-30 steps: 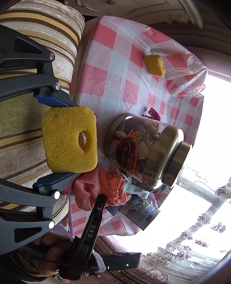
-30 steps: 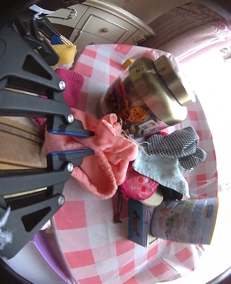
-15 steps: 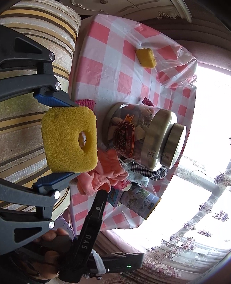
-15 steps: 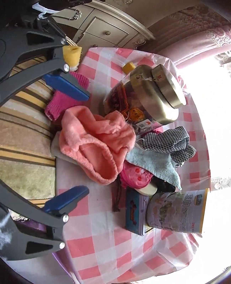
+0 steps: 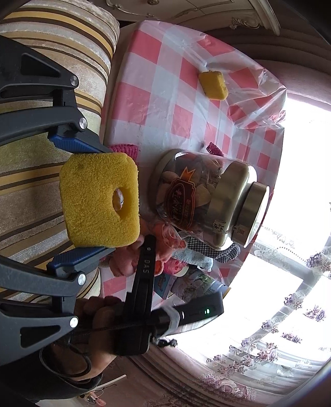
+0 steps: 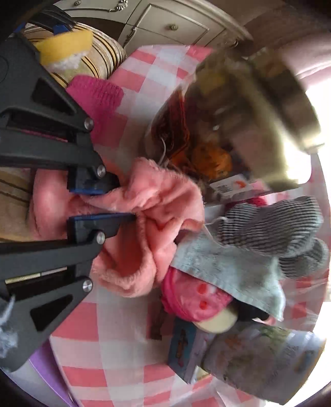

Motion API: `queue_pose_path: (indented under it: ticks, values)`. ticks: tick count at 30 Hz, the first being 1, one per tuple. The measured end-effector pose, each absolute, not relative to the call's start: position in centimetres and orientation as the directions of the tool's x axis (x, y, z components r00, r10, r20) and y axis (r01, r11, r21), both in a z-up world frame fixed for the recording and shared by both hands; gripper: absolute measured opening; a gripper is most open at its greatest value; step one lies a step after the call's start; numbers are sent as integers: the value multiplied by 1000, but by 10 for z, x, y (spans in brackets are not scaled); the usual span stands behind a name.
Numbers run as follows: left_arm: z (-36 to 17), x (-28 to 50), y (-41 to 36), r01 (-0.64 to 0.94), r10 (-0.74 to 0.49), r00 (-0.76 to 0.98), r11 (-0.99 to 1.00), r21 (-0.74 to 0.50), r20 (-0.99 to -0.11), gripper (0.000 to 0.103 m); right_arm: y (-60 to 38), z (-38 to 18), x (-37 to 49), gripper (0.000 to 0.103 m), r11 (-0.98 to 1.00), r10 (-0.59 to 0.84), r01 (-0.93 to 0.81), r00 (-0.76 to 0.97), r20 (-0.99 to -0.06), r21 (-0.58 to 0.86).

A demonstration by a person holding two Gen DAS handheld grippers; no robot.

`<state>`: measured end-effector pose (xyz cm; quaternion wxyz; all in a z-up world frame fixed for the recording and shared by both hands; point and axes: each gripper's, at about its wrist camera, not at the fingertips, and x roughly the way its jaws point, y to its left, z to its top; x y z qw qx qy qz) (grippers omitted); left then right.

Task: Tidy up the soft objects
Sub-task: 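Carry the sponge and pink towel into the white box and release both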

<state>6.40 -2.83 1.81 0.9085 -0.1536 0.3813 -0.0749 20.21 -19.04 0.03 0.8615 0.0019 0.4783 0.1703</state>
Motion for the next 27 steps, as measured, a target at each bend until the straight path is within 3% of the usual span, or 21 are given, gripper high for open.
queue_pose_path:
  ticks: [12,27]
  values:
    - [33,58,-47,74,-282,718,940,-332,-637,63,-283,54,119,14,926,376,-245,623,-686,286]
    - [55,61,-148,335,-480,618,877,-344,-622,63,-383,54,62,14,976,192,-54,682,-706,212]
